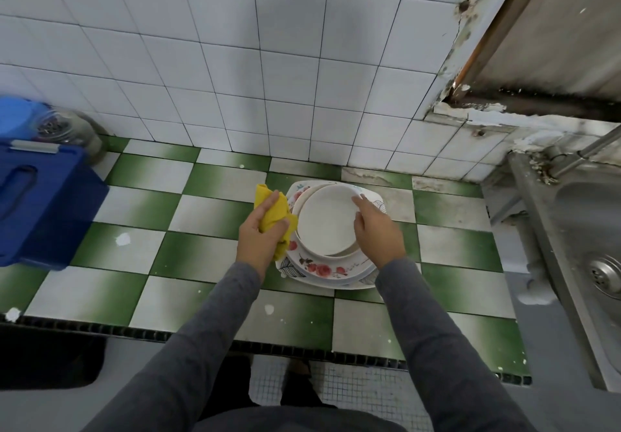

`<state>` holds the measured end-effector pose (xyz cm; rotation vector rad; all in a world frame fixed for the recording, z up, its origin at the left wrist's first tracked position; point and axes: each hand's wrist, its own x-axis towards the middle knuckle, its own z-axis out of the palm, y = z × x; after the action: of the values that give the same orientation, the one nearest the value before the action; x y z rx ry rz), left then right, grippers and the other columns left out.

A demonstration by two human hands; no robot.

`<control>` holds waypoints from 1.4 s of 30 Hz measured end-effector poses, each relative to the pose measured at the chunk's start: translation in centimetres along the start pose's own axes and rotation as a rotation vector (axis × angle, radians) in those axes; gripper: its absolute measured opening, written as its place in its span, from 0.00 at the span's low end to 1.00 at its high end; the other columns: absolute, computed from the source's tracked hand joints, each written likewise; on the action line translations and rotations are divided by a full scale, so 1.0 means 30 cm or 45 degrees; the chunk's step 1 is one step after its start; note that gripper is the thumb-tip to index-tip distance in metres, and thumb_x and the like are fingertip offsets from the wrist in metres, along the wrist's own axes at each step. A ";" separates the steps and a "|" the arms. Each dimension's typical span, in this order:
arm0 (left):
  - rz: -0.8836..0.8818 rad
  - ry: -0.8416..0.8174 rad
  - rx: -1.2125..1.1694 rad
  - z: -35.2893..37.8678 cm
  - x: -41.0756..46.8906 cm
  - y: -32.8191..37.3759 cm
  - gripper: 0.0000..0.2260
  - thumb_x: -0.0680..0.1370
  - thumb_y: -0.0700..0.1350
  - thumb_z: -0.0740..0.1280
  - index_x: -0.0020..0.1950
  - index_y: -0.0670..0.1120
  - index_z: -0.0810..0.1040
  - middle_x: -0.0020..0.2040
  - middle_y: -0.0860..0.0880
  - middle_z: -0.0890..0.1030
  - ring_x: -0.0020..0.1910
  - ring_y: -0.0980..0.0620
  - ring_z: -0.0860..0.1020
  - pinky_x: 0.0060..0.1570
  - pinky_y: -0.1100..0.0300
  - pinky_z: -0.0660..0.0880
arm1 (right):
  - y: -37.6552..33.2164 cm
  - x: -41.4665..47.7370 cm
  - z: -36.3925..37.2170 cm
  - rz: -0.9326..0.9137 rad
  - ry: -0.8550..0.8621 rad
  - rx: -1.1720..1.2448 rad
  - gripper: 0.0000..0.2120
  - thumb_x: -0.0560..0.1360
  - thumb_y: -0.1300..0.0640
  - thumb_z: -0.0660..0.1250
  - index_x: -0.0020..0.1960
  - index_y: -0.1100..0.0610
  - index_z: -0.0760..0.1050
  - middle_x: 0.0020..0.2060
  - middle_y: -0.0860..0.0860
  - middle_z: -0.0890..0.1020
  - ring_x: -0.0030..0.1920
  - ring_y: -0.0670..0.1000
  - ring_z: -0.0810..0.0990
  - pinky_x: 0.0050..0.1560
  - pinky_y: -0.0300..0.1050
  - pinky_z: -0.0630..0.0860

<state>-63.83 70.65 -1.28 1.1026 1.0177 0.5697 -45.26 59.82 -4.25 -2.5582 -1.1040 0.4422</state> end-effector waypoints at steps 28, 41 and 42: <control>0.022 -0.004 0.003 -0.007 0.028 -0.008 0.22 0.79 0.38 0.68 0.69 0.59 0.74 0.62 0.54 0.68 0.50 0.57 0.73 0.37 0.66 0.76 | -0.041 -0.013 0.026 0.028 -0.191 0.746 0.26 0.80 0.58 0.66 0.72 0.41 0.62 0.70 0.53 0.66 0.68 0.58 0.67 0.68 0.63 0.71; 0.023 -0.007 0.006 -0.014 0.035 -0.004 0.22 0.79 0.39 0.68 0.67 0.61 0.73 0.64 0.53 0.68 0.54 0.51 0.73 0.42 0.62 0.76 | -0.065 0.011 0.014 0.054 -0.124 0.670 0.18 0.80 0.58 0.63 0.65 0.40 0.69 0.57 0.55 0.70 0.49 0.53 0.72 0.47 0.41 0.71; 0.026 -0.008 0.004 -0.014 0.035 -0.002 0.22 0.79 0.38 0.68 0.67 0.61 0.73 0.63 0.53 0.68 0.53 0.52 0.74 0.41 0.62 0.76 | -0.069 0.011 0.010 0.050 -0.119 0.655 0.17 0.80 0.58 0.64 0.65 0.41 0.70 0.56 0.55 0.70 0.48 0.49 0.71 0.44 0.36 0.68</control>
<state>-63.72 71.67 -1.79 1.1182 1.0034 0.5806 -46.51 61.46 -3.74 -2.1243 -0.8340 0.7532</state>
